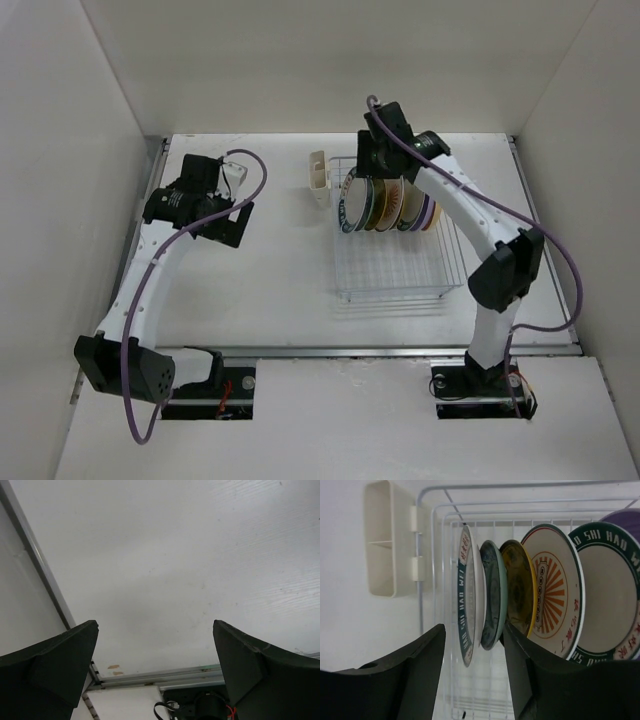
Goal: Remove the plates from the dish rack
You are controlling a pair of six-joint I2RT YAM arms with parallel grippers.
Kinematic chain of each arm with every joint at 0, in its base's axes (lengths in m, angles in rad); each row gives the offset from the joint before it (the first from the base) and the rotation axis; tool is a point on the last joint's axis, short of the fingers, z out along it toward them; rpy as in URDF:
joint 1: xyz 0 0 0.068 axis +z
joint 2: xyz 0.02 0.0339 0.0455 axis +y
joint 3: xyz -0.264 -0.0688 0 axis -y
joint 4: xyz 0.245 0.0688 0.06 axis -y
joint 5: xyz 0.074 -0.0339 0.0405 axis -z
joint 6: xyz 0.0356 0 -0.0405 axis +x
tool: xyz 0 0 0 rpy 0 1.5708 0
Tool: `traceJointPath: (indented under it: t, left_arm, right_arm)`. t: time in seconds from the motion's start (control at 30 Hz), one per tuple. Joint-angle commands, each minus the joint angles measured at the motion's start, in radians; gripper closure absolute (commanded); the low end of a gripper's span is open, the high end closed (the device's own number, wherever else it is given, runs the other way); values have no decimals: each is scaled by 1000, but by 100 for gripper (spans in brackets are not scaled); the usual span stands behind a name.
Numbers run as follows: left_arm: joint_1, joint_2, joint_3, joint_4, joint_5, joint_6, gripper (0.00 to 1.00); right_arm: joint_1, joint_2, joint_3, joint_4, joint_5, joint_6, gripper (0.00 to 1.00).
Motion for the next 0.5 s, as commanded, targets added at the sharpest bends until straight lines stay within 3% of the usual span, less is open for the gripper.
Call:
traceJointPath:
  t: [0.0,0.2,0.33,0.37,0.43,0.47]
  left_arm:
    - [-2,-22,34,3,54,-83,1]
    - [-2,-49,-18,12,55,-92,1]
    - [-2,-58,-28,21,55,-92,1]
    - [-2,-67,-28,21,55,-92,1]
    - [-2,-68,-37,12,64,-92,1]
    - [-2,-78,-37,12,64,-92,1]
  right_arm:
    - [-10,37,41,11,29,1,44]
    - [1,141,41,37,33,0,51]
    - [1,189,63,36,33,10,71]
    - [1,201,73,35,33,22,85]
    - [1,185,73,23,54,31,100]
    - [1,174,73,23,54,31,100]
